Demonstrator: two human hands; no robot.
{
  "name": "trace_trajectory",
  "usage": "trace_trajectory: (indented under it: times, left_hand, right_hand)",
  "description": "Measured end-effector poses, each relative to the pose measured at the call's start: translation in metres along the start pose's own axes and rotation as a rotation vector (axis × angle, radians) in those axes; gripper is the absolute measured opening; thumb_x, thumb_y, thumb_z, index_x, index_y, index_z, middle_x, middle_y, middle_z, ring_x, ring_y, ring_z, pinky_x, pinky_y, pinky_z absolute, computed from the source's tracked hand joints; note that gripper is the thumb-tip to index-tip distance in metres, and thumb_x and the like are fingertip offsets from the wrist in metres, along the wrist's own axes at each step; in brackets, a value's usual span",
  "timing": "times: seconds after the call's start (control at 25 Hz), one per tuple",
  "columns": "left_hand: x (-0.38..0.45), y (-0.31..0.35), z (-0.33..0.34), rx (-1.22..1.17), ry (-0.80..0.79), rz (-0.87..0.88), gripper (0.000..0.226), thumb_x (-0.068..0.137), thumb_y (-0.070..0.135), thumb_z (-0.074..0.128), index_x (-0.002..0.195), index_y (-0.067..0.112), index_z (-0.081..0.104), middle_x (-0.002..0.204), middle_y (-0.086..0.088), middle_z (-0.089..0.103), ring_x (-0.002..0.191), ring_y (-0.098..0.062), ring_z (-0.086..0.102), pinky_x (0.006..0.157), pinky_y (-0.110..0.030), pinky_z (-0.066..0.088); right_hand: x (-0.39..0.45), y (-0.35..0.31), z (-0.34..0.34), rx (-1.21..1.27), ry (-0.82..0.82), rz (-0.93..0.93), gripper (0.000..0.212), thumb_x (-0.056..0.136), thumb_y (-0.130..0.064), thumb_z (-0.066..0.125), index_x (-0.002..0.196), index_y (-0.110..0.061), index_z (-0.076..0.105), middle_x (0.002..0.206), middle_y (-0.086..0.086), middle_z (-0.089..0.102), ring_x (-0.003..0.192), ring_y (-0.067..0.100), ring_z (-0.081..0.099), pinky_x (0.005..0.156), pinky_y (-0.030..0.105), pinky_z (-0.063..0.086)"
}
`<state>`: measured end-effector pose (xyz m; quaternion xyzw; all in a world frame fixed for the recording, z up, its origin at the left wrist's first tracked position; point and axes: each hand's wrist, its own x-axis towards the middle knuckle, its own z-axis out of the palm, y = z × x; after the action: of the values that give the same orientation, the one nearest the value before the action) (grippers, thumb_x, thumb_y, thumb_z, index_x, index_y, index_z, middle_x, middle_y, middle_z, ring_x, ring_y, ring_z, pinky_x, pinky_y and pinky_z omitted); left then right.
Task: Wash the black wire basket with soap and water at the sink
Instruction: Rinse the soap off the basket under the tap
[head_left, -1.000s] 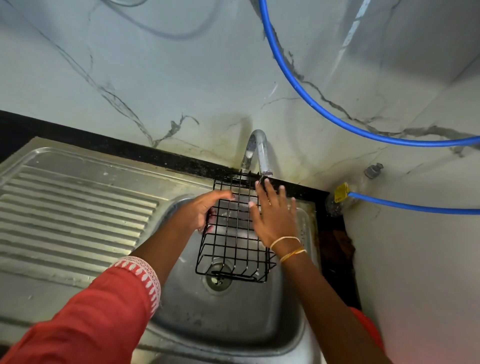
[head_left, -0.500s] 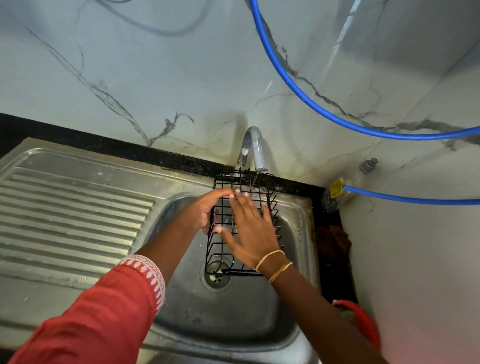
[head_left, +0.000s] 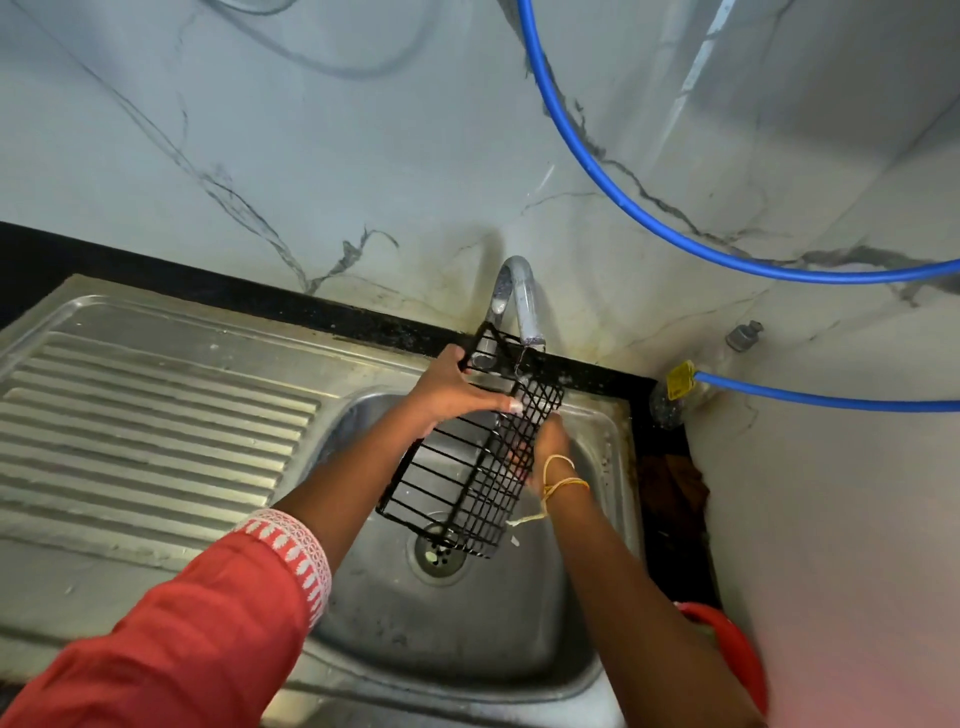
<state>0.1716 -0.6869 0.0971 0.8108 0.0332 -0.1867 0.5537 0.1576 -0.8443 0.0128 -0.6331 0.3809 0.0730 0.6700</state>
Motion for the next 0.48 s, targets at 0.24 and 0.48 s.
trace_trajectory:
  times: [0.24, 0.48]
  left_hand:
    - [0.006, -0.004, 0.028, 0.411, -0.075, 0.216, 0.036, 0.083, 0.018, 0.071, 0.117, 0.013, 0.060, 0.118, -0.006, 0.063, 0.108, -0.026, 0.061, 0.087, -0.032, 0.046]
    - [0.004, -0.001, 0.029, 0.312, -0.407, 0.251, 0.035, 0.103, 0.015, 0.038, 0.135, 0.014, 0.051, 0.080, -0.003, 0.061, 0.061, -0.013, 0.060, 0.048, -0.022, 0.047]
  right_hand:
    - [-0.072, -0.062, 0.000, 0.094, -0.115, 0.149, 0.076, 0.080, -0.075, 0.042, 0.123, -0.013, 0.050, 0.115, 0.013, 0.051, 0.109, 0.035, 0.049, 0.091, 0.056, 0.040]
    - [-0.019, -0.037, -0.004, -0.068, -0.070, 0.133, 0.101, 0.039, -0.061, 0.065, 0.128, -0.017, 0.051, 0.115, 0.011, 0.060, 0.087, 0.033, 0.059, 0.063, 0.058, 0.049]
